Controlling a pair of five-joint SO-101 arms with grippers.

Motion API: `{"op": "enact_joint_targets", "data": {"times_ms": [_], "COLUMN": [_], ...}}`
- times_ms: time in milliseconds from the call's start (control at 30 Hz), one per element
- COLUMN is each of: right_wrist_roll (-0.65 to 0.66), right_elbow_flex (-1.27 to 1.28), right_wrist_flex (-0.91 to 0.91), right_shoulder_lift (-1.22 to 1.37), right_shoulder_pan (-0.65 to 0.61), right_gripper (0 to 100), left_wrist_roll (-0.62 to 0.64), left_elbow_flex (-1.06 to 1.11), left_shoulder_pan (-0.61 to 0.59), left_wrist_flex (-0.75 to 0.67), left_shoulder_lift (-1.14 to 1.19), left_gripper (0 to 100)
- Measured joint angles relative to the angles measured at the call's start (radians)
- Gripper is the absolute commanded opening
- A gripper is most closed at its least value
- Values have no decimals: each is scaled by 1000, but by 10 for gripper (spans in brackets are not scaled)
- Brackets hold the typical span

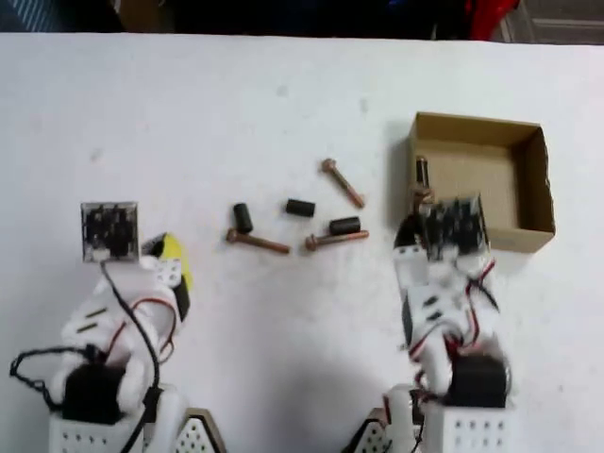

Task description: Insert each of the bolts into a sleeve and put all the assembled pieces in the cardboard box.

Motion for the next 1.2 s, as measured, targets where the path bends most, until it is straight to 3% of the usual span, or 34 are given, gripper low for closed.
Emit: {"op": "enact_joint_targets", "data": {"times_ms": [367,533,1200], "right_wrist_roll": [0,0,0], "right_elbow_flex": [-413,-601,-1240], "right_wrist_flex": [0,0,0], "right_shoulder_lift": [760,1057,1878], "right_shoulder_pan": [115,150,199], "right_gripper": [21,21,21], "left_wrist_roll": [-35,-41,-41], "left_elbow_flex": [64,75,123], "left_shoulder_pan": [-5,-81,-107], "left_wrist_flex": [20,31,69], "left_shoulder_lift": [-64,-64,-66], "left_gripper": [23,23,23]}}
